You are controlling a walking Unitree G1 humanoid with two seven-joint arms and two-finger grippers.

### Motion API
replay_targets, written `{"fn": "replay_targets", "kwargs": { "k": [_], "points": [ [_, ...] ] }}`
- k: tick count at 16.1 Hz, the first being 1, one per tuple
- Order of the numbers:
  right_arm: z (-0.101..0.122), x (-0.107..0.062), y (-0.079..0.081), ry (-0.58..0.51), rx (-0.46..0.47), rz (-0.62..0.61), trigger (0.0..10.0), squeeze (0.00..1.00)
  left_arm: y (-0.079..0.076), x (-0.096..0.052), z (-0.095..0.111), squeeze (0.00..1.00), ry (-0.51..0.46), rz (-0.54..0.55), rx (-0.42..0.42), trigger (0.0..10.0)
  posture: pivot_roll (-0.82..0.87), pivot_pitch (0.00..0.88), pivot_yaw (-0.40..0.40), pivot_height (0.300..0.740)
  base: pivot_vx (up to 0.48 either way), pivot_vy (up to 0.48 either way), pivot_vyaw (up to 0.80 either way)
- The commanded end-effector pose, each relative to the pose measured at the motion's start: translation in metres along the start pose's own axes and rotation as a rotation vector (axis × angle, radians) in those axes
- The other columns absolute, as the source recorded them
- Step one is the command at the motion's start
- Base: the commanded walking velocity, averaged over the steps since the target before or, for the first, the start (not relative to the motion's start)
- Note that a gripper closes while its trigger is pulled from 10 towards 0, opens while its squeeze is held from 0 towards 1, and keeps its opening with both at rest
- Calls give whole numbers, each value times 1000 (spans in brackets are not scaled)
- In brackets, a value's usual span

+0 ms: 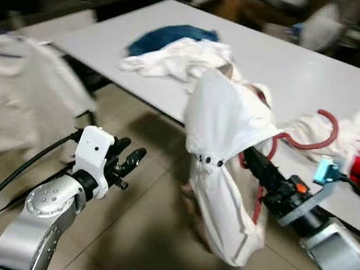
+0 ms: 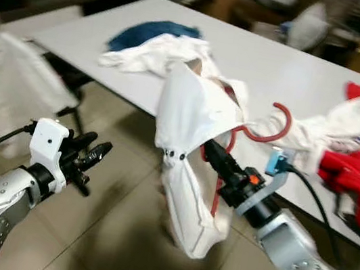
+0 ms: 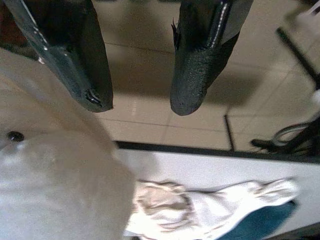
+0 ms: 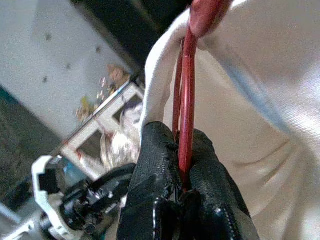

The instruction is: Hang hanger

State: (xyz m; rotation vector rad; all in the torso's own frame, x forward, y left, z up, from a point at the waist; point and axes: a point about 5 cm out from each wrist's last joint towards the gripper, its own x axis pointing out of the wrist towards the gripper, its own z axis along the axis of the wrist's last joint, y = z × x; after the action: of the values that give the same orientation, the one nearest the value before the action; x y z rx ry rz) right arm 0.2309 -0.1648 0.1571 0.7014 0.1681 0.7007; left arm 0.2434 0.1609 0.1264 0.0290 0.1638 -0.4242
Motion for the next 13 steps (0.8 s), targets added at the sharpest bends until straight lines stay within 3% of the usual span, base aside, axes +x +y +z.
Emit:
{"fn": "replay_targets", "kwargs": {
  "k": [1,3,6,13],
  "points": [
    [-1,7,7,3,-16,36,10000,0,6,-3,2,341,-4,28,29,10000,-102,5,50,740,0,0,712],
    [-5,15,5,21,-71,2,10000,0,9,-2,4,345,-12,39,31,10000,-94,0,47,740,0,0,709],
    [-9,25,7,36,-77,33,10000,0,9,0,6,341,-21,36,32,10000,-87,0,42,740,0,0,712],
    [-15,27,8,60,-103,64,10000,0,10,3,7,345,-28,44,43,10000,-84,0,33,740,0,0,712]
  ]
}}
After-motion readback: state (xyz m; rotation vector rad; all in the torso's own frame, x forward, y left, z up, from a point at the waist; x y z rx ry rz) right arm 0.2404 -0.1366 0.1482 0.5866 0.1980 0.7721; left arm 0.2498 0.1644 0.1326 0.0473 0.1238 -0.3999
